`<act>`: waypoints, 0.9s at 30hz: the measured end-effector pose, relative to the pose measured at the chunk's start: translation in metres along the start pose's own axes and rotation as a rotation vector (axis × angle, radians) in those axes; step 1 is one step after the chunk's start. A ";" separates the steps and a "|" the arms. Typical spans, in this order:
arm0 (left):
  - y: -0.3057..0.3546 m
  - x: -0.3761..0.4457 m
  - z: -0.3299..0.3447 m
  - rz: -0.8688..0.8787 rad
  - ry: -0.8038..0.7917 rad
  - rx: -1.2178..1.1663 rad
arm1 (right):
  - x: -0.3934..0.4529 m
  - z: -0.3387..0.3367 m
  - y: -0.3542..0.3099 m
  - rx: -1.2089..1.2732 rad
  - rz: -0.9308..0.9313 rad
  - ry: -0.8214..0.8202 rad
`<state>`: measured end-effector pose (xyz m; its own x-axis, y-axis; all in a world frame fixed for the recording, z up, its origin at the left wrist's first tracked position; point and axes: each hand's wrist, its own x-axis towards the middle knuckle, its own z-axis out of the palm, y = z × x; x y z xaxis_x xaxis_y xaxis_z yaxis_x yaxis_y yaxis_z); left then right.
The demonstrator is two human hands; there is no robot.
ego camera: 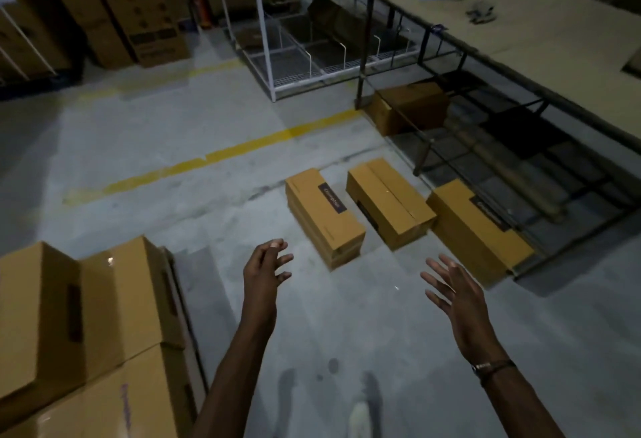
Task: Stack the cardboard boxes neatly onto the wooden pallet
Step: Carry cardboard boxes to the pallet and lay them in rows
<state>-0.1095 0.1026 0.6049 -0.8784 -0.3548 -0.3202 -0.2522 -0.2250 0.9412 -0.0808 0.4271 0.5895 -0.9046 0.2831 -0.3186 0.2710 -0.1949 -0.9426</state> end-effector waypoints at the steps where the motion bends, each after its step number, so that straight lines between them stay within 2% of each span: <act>1: 0.000 0.006 0.013 -0.008 0.011 -0.007 | 0.016 -0.005 -0.005 0.002 0.018 -0.015; 6: 0.002 0.040 0.055 -0.022 0.068 -0.010 | 0.101 -0.008 -0.015 -0.043 0.058 -0.126; 12: -0.008 0.119 0.083 -0.053 0.122 0.017 | 0.219 0.032 -0.030 -0.110 0.098 -0.224; 20: -0.042 0.305 0.151 -0.153 0.089 0.093 | 0.414 0.103 -0.025 -0.192 0.198 -0.212; 27: -0.111 0.452 0.208 -0.265 0.041 0.184 | 0.563 0.154 0.033 -0.316 0.303 -0.252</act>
<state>-0.5632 0.1561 0.3785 -0.7561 -0.3433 -0.5572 -0.5425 -0.1475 0.8270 -0.6322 0.4358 0.3943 -0.8104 0.0149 -0.5857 0.5852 0.0716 -0.8077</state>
